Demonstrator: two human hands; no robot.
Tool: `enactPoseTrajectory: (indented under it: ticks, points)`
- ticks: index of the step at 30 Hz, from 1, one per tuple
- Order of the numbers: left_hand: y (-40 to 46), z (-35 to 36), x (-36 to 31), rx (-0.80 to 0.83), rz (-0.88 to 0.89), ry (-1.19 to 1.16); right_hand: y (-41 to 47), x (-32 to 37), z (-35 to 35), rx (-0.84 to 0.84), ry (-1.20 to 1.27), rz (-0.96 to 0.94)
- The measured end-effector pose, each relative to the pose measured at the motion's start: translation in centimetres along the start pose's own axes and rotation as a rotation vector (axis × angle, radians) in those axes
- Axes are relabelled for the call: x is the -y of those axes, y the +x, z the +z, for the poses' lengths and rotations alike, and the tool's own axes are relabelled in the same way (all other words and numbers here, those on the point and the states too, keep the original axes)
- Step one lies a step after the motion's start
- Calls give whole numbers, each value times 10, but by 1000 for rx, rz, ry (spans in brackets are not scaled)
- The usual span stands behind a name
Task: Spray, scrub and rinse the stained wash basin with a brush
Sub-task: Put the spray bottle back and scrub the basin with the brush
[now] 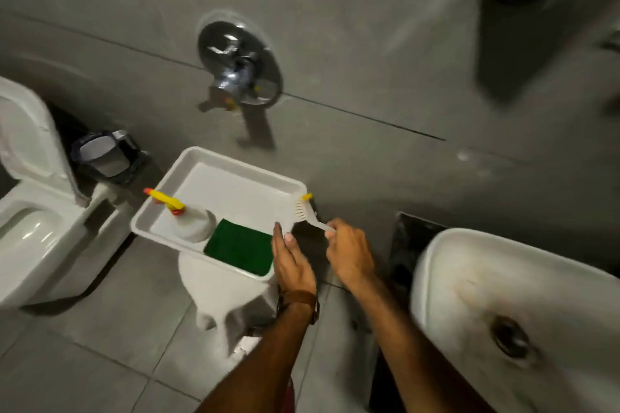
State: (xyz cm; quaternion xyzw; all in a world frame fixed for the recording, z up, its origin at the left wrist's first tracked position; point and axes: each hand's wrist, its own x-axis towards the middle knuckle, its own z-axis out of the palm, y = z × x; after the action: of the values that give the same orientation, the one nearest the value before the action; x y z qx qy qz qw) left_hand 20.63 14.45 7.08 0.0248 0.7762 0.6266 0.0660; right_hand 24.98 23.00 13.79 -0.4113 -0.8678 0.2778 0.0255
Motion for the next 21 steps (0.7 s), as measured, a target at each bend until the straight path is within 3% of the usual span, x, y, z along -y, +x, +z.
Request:
enactPoseTrajectory:
  ticks: [8, 15, 18, 21]
  points:
    - [-148, 69, -32, 290, 101, 113, -113, -141, -126, -257, 66, 101]
    - [-219, 86, -26, 543, 91, 373, -211, -275, -184, -53, -168, 403]
    - [-231, 90, -23, 511, 72, 374, -253, -312, -189, -42, -300, 517]
    - [-234, 93, -20, 443, 99, 351, -283, -314, -172, -3, -380, 495]
